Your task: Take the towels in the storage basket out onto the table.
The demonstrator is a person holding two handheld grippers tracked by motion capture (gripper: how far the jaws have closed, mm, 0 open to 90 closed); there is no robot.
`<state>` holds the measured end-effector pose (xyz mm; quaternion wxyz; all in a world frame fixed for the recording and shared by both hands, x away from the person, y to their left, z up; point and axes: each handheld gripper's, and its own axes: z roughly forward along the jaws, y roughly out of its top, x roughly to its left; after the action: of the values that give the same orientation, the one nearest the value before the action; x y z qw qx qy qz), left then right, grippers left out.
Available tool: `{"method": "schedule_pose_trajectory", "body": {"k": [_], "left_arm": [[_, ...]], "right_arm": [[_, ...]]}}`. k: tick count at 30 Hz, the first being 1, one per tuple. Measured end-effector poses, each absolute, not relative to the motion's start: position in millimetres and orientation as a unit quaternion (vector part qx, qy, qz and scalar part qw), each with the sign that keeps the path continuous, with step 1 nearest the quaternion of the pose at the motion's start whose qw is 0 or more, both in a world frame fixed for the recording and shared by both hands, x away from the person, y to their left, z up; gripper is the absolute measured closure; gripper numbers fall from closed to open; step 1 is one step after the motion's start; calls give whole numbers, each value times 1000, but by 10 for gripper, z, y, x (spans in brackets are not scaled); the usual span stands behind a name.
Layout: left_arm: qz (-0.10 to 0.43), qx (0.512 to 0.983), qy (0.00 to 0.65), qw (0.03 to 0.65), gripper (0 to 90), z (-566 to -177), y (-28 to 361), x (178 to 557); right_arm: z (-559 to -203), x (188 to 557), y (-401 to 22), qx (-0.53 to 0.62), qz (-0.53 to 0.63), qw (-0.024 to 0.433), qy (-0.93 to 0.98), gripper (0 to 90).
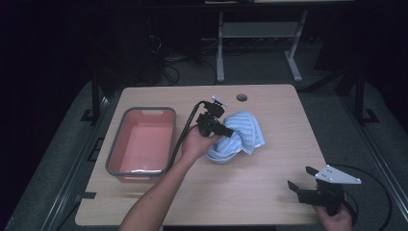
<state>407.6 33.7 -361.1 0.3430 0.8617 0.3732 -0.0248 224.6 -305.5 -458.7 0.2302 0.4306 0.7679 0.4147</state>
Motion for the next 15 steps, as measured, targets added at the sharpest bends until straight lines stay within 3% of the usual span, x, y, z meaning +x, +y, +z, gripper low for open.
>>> {"method": "schedule_pose_trajectory", "body": {"k": [15], "left_arm": [[-35,866,377,326,741,-3832,228,4129]], "right_arm": [[-4585,2243,-3048,430,416,231,768,141]]}}
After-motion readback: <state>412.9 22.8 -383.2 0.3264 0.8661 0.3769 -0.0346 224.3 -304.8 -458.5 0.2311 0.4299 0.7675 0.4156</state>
